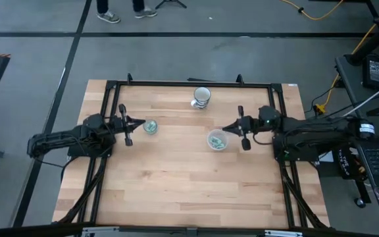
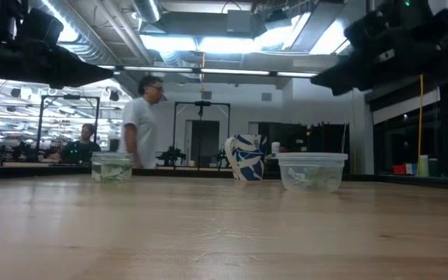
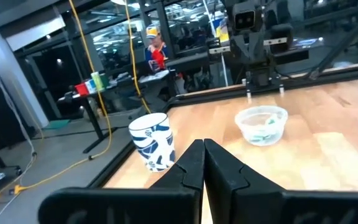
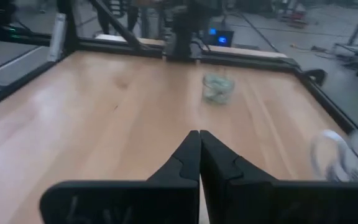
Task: Pick and place Stevia / Truvia into bins
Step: Return to Home Position
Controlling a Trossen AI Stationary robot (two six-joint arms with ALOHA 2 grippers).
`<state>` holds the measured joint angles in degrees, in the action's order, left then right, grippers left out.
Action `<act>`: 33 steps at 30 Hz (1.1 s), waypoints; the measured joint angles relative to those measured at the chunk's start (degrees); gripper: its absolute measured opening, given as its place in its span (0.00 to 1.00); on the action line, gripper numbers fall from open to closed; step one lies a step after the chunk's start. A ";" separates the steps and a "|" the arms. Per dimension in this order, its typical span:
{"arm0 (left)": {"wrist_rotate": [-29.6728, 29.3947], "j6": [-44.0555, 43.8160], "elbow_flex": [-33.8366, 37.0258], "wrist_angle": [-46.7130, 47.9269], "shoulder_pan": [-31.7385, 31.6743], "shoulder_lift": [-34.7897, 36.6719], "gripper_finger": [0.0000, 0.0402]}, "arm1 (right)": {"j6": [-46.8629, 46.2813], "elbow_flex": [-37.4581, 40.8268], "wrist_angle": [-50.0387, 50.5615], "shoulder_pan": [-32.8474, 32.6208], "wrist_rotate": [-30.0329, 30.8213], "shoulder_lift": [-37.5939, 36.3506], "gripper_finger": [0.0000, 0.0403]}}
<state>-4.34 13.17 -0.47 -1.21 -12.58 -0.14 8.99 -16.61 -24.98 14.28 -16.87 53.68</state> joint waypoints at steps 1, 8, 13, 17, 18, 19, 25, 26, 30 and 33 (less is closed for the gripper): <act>0.18 0.02 0.00 0.00 -0.41 0.02 0.01 | 0.02 1.13 0.05 1.08 -0.22 -1.07 0.01; 1.51 -1.31 0.00 0.18 -1.97 0.00 0.01 | -1.66 8.09 -2.27 7.93 -1.26 -11.75 0.01; 1.51 -1.45 0.00 0.19 -2.01 -0.01 0.00 | -2.93 11.42 -2.34 10.09 -1.26 -19.13 0.01; 1.48 -3.05 0.00 0.20 -2.01 -0.02 0.01 | -2.85 13.96 -3.90 10.14 -1.26 -22.42 0.01; 1.48 -3.38 0.00 0.20 -2.00 -0.02 0.01 | -2.83 14.61 -5.09 10.14 -1.26 -22.91 0.01; 1.48 -3.41 0.00 0.19 -2.01 -0.02 0.00 | -2.81 15.27 -6.50 10.14 -1.27 -23.26 0.01; 1.48 -3.76 0.00 0.20 -2.01 -0.04 0.01 | -2.78 16.25 -7.84 10.14 -1.27 -23.48 0.01; 1.56 -4.36 0.00 0.20 -2.01 -0.04 0.01 | -2.78 16.25 -6.87 10.14 -1.28 -23.37 0.01; 2.86 -5.42 0.00 0.33 -2.00 -0.04 0.01 | -4.27 16.25 -4.04 10.14 -1.33 -23.31 0.01; 2.84 -5.53 0.00 0.33 -1.99 -0.04 0.00 | -4.56 16.24 -4.01 10.14 -2.41 -23.31 0.01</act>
<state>-1.50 7.64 -0.47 -0.89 -14.57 -0.19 4.44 -0.37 -28.99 24.43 -19.28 30.37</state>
